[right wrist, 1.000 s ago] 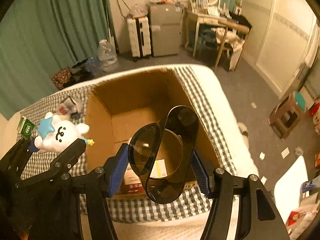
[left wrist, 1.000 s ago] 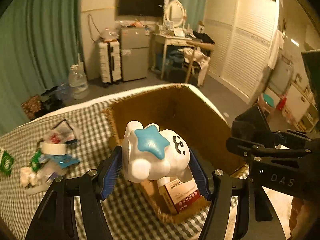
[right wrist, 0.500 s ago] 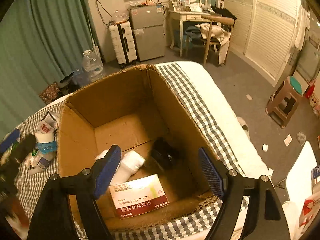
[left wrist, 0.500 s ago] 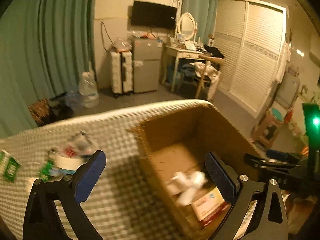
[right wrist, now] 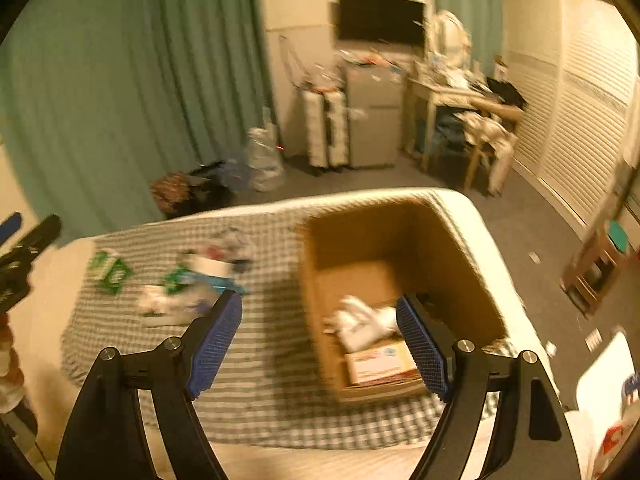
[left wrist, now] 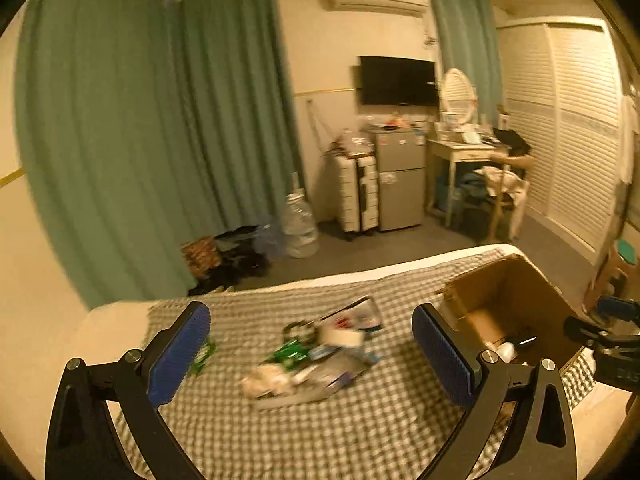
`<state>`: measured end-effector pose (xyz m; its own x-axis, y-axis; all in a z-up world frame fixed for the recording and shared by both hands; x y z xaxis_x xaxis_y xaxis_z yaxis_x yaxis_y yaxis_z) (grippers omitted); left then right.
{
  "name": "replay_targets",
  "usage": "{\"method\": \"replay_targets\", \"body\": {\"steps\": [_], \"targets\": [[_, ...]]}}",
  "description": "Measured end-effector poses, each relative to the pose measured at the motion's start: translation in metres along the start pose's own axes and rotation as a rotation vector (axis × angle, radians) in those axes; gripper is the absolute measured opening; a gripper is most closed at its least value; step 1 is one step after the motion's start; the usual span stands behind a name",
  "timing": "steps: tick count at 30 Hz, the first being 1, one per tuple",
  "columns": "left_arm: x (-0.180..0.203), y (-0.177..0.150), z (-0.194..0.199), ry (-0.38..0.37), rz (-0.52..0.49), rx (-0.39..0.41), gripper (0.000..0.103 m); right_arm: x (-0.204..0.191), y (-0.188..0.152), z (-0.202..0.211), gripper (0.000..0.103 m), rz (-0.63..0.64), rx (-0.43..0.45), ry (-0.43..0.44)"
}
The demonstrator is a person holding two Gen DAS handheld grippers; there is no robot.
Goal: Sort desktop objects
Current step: 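Move both empty grippers back over the bedspread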
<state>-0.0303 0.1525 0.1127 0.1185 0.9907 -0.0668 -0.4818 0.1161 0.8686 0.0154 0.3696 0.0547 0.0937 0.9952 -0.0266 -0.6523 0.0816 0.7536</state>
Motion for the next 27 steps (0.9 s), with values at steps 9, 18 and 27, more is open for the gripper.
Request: {"method": "replay_targets", "body": {"steps": [9, 18, 27], "targets": [[-0.122, -0.063, 0.000, 0.161, 0.155, -0.041, 0.103, -0.092, -0.008, 0.031, 0.099, 0.087, 0.177, 0.077], [-0.137, -0.162, -0.086, 0.169, 0.218, -0.189, 0.103, -0.136, -0.046, -0.048, 0.102, 0.139, 0.167, 0.109], [-0.111, -0.212, -0.202, 0.112, 0.214, -0.319, 0.103, -0.166, -0.082, -0.154, 0.102, 0.264, 0.005, 0.199]]}}
Point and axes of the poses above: each gripper's, at about its wrist camera, not at the fingertips, and z roughly against the way its jaws point, x to its right, y to its top, the point moved 7 cm from there along -z, roughly the way its jaws point, and after that the axes turned 4 degrees about z, right-handed, at the moved point
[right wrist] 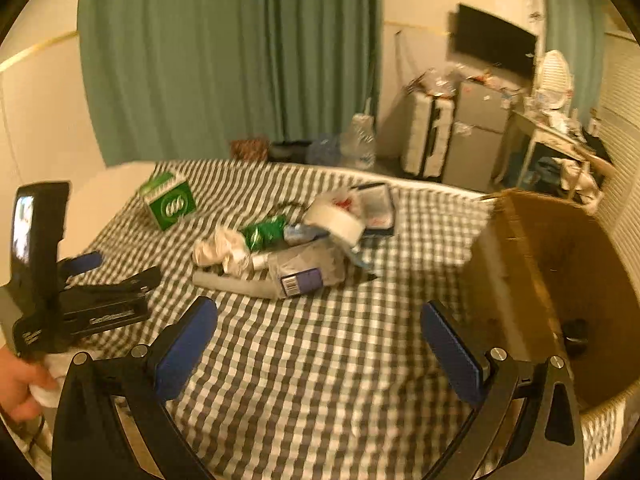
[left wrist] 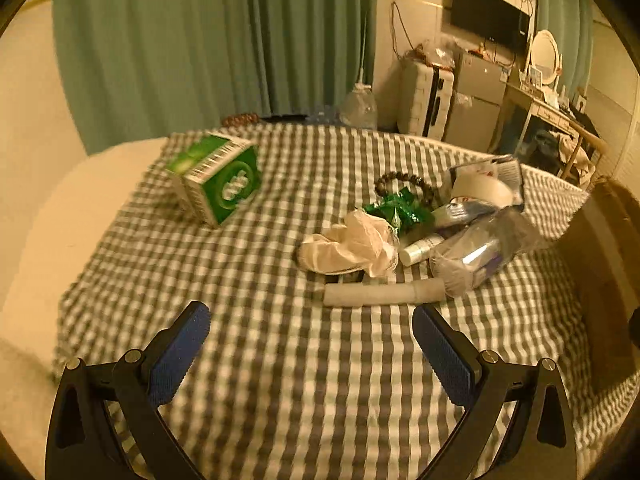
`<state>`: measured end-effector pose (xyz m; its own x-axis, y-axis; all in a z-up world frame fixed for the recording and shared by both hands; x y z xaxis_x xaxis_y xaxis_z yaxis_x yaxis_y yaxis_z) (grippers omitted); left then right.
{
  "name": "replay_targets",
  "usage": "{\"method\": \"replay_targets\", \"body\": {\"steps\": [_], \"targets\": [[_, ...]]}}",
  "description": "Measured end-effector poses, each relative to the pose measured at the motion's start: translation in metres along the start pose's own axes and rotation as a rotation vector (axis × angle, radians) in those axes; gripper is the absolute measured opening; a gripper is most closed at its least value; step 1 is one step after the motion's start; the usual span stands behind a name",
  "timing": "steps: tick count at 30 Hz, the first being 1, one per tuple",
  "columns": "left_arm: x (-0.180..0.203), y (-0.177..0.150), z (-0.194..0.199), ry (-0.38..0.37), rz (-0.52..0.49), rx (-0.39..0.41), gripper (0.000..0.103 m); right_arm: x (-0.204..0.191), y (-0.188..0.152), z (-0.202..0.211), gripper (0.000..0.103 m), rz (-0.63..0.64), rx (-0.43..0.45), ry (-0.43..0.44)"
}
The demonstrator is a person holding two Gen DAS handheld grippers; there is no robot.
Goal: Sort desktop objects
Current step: 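Move both empty grippers back over the bedspread, then grasp cream lace scrunchie with left gripper while right gripper grasps clear plastic jar, then carry scrunchie and jar into the cardboard box and open both grippers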
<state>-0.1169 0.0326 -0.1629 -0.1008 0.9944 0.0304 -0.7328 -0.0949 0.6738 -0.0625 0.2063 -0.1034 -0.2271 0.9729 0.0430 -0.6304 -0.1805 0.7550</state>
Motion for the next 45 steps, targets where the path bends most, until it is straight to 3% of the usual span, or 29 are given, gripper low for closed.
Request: {"method": "replay_targets", "body": {"steps": [3, 7, 10, 17, 22, 23, 25, 26, 28, 31, 33, 34, 35, 37, 38, 42, 43, 44, 45], "targets": [[0.001, 0.003, -0.033, -0.008, -0.002, -0.008, 0.103, -0.002, 0.001, -0.037, 0.102, -0.001, -0.034, 0.057], [-0.002, 0.009, -0.069, -0.028, 0.000, -0.013, 0.103, -0.009, 0.002, -0.087, 0.102, 0.084, -0.061, 0.031], [0.001, 0.009, -0.087, -0.059, -0.054, -0.026, 0.103, -0.006, 0.000, -0.116, 0.102, 0.113, -0.080, 0.022], [0.013, 0.011, -0.104, -0.149, -0.084, 0.003, 0.103, -0.008, -0.002, -0.149, 0.102, 0.139, -0.080, 0.048], [0.008, 0.021, -0.125, -0.186, -0.041, 0.009, 0.102, -0.018, -0.002, -0.166, 0.102, 0.209, -0.099, -0.005], [0.004, 0.019, -0.130, -0.200, -0.021, -0.015, 0.099, -0.020, -0.002, -0.169, 0.102, 0.229, -0.100, -0.021], [-0.005, 0.016, -0.134, -0.203, 0.010, -0.035, 0.080, -0.023, -0.002, -0.173, 0.101, 0.253, -0.098, -0.053], [-0.008, 0.017, -0.133, -0.200, 0.011, -0.032, 0.073, -0.023, -0.003, -0.173, 0.095, 0.254, -0.101, -0.071], [-0.011, 0.018, -0.128, -0.246, 0.012, -0.032, 0.034, -0.021, -0.003, -0.170, 0.087, 0.242, -0.111, -0.049], [-0.020, 0.019, -0.124, -0.276, 0.054, -0.030, 0.023, -0.016, -0.007, -0.167, 0.087, 0.193, -0.137, -0.024], [-0.031, 0.020, -0.118, -0.239, 0.055, -0.004, 0.022, -0.015, -0.010, -0.163, 0.086, 0.188, -0.140, -0.018], [-0.038, 0.022, -0.111, -0.205, 0.053, 0.024, 0.022, -0.014, -0.012, -0.160, 0.076, 0.178, -0.143, -0.009], [-0.042, 0.023, -0.106, -0.187, 0.055, 0.038, 0.021, -0.015, -0.013, -0.157, 0.050, 0.164, -0.146, 0.023], [-0.048, 0.023, -0.092, -0.192, 0.069, 0.058, 0.021, -0.015, -0.018, -0.149, 0.034, 0.133, -0.185, 0.050], [-0.048, 0.022, -0.084, -0.206, 0.072, 0.058, 0.021, -0.015, -0.020, -0.147, 0.033, 0.125, -0.203, 0.063], [-0.048, 0.010, -0.068, -0.183, 0.050, 0.031, 0.021, -0.017, -0.032, -0.139, 0.037, 0.103, -0.229, 0.099], [-0.048, 0.011, -0.068, -0.173, 0.041, 0.035, 0.021, -0.015, -0.030, -0.136, 0.056, 0.078, -0.219, 0.099], [-0.047, 0.010, -0.068, -0.164, 0.036, 0.036, 0.021, -0.013, -0.027, -0.133, 0.084, 0.040, -0.207, 0.108], [-0.048, 0.010, -0.068, -0.165, 0.041, 0.034, 0.021, -0.010, -0.022, -0.127, 0.091, -0.011, -0.178, 0.114]]}}
Point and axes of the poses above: each gripper's, at about its wrist camera, not at the fingertips, and z roughly against the way its jaws point, x to its right, y to its top, the point moved 7 cm from there along -z, roughly the way its jaws point, and after that the axes turned 4 degrees about z, right-handed, at the moved point
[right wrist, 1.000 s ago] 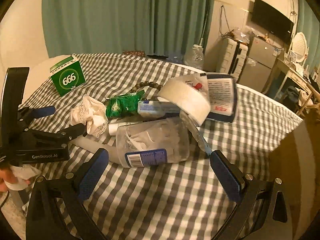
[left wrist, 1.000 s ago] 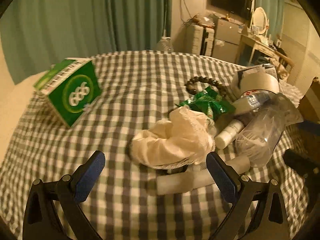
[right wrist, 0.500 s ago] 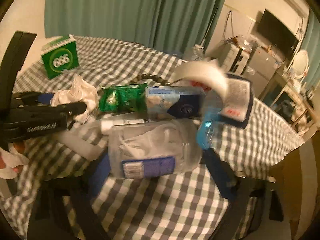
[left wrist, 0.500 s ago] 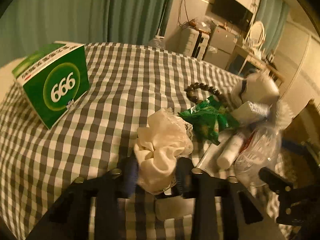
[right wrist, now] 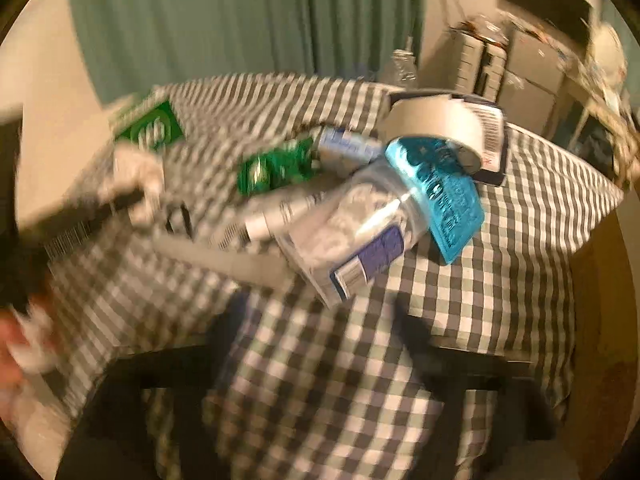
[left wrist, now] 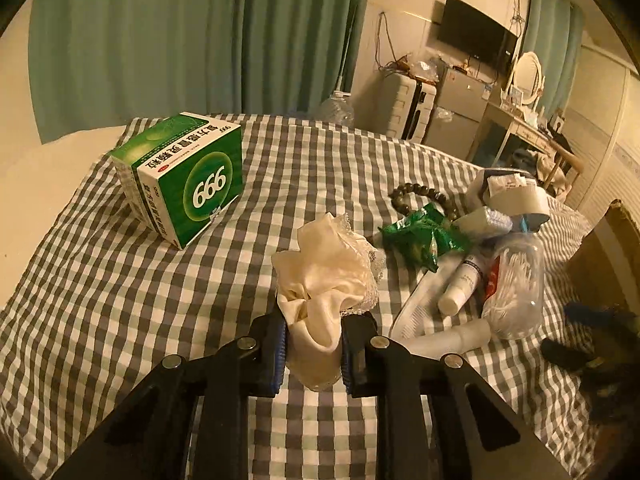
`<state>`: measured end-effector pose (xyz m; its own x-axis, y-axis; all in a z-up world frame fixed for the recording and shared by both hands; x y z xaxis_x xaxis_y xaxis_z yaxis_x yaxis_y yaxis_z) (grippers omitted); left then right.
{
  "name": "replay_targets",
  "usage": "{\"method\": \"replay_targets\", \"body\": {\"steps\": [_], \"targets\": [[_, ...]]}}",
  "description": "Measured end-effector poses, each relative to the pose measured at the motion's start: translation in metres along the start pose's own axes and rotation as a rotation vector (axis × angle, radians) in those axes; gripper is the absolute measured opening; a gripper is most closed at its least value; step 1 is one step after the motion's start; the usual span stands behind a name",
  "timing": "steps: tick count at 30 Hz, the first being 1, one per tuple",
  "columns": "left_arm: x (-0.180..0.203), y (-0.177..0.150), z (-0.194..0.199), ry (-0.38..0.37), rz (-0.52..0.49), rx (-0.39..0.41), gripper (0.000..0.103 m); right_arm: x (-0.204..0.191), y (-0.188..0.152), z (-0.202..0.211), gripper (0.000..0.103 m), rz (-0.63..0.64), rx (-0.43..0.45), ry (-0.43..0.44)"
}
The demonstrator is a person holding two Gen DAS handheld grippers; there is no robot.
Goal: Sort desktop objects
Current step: 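Carry scrunchie and jar into the cardboard box and open both grippers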
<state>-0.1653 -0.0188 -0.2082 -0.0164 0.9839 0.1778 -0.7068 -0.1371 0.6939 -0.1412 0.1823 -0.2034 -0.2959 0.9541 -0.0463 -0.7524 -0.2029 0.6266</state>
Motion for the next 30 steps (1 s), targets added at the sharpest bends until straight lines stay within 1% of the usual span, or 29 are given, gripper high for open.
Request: {"method": "replay_targets", "body": {"steps": [2, 4, 6, 7, 9, 10, 11, 12, 13, 16, 19, 21, 23, 25, 26, 27, 28, 30], "targets": [[0.000, 0.002, -0.004, 0.001, 0.014, -0.001, 0.021, 0.006, 0.009, 0.010, 0.092, -0.088, 0.056, 0.020], [0.000, 0.000, -0.008, 0.019, 0.015, -0.002, 0.021, 0.015, 0.019, 0.006, 0.092, -0.193, 0.060, 0.010], [0.000, 0.000, -0.015, 0.045, 0.013, -0.008, 0.021, 0.026, 0.022, -0.010, 0.092, -0.311, 0.029, -0.020], [0.000, 0.000, -0.020, 0.050, 0.020, -0.014, 0.021, 0.029, 0.023, -0.017, 0.092, -0.356, 0.022, -0.021], [-0.002, -0.002, -0.026, 0.046, 0.028, -0.025, 0.021, 0.038, 0.020, -0.036, 0.092, -0.450, -0.014, -0.048], [-0.001, -0.002, -0.029, 0.049, 0.025, -0.030, 0.021, 0.042, 0.018, -0.044, 0.091, -0.472, -0.036, -0.063], [-0.001, -0.002, -0.032, 0.059, 0.015, -0.032, 0.021, 0.044, 0.016, -0.051, 0.090, -0.489, -0.046, -0.058], [0.000, -0.003, -0.034, 0.067, 0.005, -0.031, 0.021, 0.043, 0.016, -0.058, 0.085, -0.502, -0.038, -0.008], [0.001, -0.003, -0.035, 0.067, -0.004, -0.032, 0.021, 0.040, 0.017, -0.061, 0.074, -0.491, -0.040, 0.015], [0.010, -0.004, -0.035, 0.039, -0.023, -0.039, 0.021, 0.029, 0.019, -0.056, 0.070, -0.390, -0.054, -0.017], [0.020, -0.002, -0.026, 0.022, -0.055, -0.026, 0.021, 0.022, 0.009, -0.043, 0.069, -0.284, -0.074, -0.073], [0.025, -0.002, -0.014, 0.040, -0.077, -0.020, 0.021, 0.019, -0.001, -0.028, 0.067, -0.229, -0.088, -0.096], [0.029, -0.001, 0.002, 0.055, -0.082, -0.019, 0.021, 0.018, -0.010, -0.011, 0.065, -0.222, -0.096, -0.098], [0.040, 0.001, 0.023, 0.049, -0.083, -0.027, 0.021, 0.022, -0.017, 0.014, 0.064, -0.243, -0.089, -0.071], [0.045, 0.001, 0.033, 0.047, -0.089, -0.025, 0.021, 0.023, -0.021, 0.023, 0.063, -0.252, -0.100, -0.069], [0.050, 0.002, 0.045, 0.044, -0.098, -0.019, 0.021, 0.026, -0.027, 0.034, 0.063, -0.271, -0.092, -0.074], [0.057, 0.001, 0.063, 0.034, -0.107, -0.014, 0.021, 0.026, -0.031, 0.041, 0.062, -0.285, -0.095, -0.058], [0.067, -0.003, 0.085, 0.008, -0.108, -0.037, 0.021, 0.020, -0.037, 0.048, 0.062, -0.332, -0.101, -0.014]]}}
Point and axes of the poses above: each gripper's, at about its wrist camera, not at the fingertips, and z roughly against the way its jaws point, x to its right, y to its top, the point moved 7 cm from there along -z, roughly the way its jaws point, and after that the axes turned 4 degrees about z, right-handed, at the moved point
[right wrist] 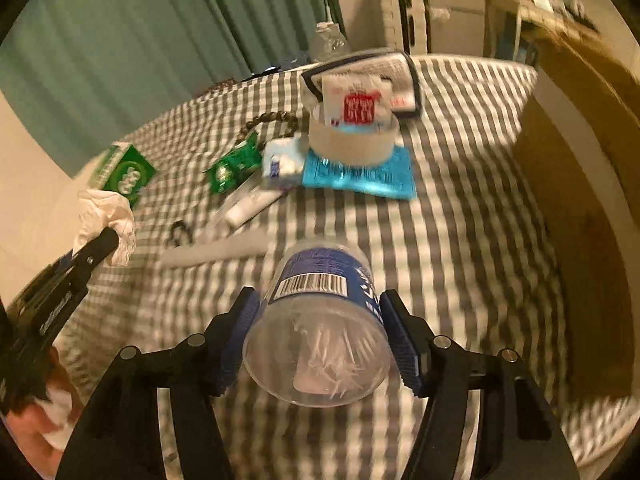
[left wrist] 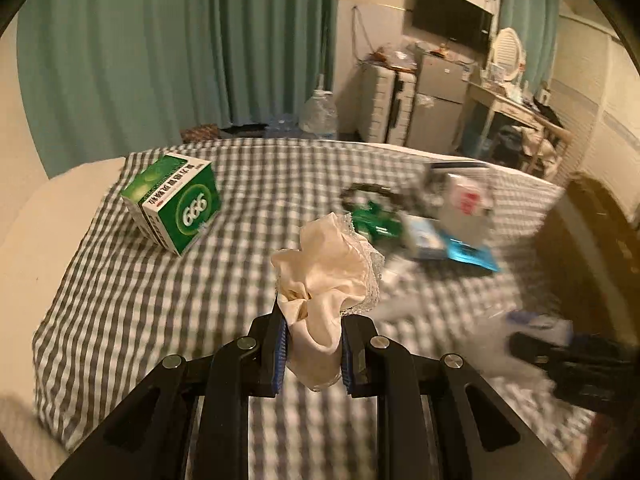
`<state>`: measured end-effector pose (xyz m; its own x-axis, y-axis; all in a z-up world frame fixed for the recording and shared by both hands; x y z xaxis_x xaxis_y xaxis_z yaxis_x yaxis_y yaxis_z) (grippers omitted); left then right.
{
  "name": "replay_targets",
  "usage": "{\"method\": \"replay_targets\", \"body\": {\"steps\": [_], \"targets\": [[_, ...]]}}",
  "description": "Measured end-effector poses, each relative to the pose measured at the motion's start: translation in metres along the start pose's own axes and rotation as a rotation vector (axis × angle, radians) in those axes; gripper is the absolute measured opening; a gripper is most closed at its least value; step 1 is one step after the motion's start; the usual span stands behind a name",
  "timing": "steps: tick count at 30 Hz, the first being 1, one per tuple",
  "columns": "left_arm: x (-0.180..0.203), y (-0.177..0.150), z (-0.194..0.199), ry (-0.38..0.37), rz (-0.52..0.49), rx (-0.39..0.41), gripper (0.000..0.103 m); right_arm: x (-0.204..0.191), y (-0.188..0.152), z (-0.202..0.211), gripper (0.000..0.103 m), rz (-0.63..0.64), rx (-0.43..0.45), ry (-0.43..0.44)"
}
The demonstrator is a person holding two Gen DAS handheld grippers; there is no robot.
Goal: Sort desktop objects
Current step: 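Carry scrunchie and jar into the cardboard box and open both grippers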
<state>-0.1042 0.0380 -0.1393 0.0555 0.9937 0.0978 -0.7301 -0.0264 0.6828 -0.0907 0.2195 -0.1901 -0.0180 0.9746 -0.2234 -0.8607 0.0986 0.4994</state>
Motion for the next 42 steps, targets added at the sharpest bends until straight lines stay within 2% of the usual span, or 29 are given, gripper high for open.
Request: {"method": "replay_targets", "body": {"steps": [7, 10, 13, 16, 20, 23, 28, 32, 36, 38, 39, 40, 42], "targets": [[0.008, -0.013, 0.064, -0.019, 0.069, -0.057, 0.021, -0.008, -0.025, 0.045, 0.061, -0.142, -0.045, 0.143], [0.019, -0.018, 0.093, 0.014, 0.060, -0.057, 0.021, -0.003, -0.032, 0.069, 0.061, -0.141, -0.028, 0.127], [0.037, -0.015, 0.117, 0.015, 0.010, -0.036, 0.021, 0.008, -0.030, 0.098, 0.061, -0.154, 0.006, 0.128], [0.069, -0.006, 0.138, -0.029, -0.045, -0.010, 0.021, 0.028, -0.023, 0.126, 0.061, -0.202, 0.033, 0.142], [0.128, 0.011, 0.152, -0.106, -0.110, -0.025, 0.021, 0.055, 0.003, 0.170, 0.061, -0.159, 0.060, 0.070], [0.177, 0.029, 0.153, -0.155, -0.140, -0.069, 0.021, 0.084, 0.035, 0.210, 0.061, -0.157, 0.113, 0.058], [0.288, 0.050, 0.142, -0.323, -0.199, -0.073, 0.021, 0.151, 0.072, 0.256, 0.061, -0.158, 0.189, -0.074], [0.358, 0.039, 0.105, -0.335, -0.296, -0.093, 0.021, 0.209, 0.076, 0.248, 0.061, -0.167, 0.171, -0.207], [0.408, 0.016, 0.058, -0.390, -0.310, -0.158, 0.022, 0.264, 0.070, 0.229, 0.061, -0.241, 0.169, -0.226], [0.418, 0.009, 0.040, -0.393, -0.311, -0.184, 0.042, 0.291, 0.067, 0.213, 0.061, -0.290, 0.158, -0.221], [0.422, 0.005, 0.033, -0.409, -0.320, -0.193, 0.065, 0.298, 0.069, 0.209, 0.061, -0.300, 0.160, -0.218], [0.422, 0.003, 0.030, -0.406, -0.331, -0.191, 0.081, 0.306, 0.070, 0.206, 0.061, -0.314, 0.174, -0.211], [0.416, 0.004, 0.030, -0.374, -0.355, -0.139, 0.086, 0.311, 0.074, 0.204, 0.067, -0.335, 0.213, -0.176]]}}
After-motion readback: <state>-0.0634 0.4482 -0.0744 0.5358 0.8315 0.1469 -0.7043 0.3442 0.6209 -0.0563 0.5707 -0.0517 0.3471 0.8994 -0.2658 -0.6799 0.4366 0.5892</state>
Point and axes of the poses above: each gripper's, at about its wrist camera, not at the fingertips, and z roughly against the way its jaws point, x to its right, y to its top, the point moved 7 cm from there along -z, roughly the way its jaws point, and after that the axes turned 4 degrees about z, right-handed, at the moved point
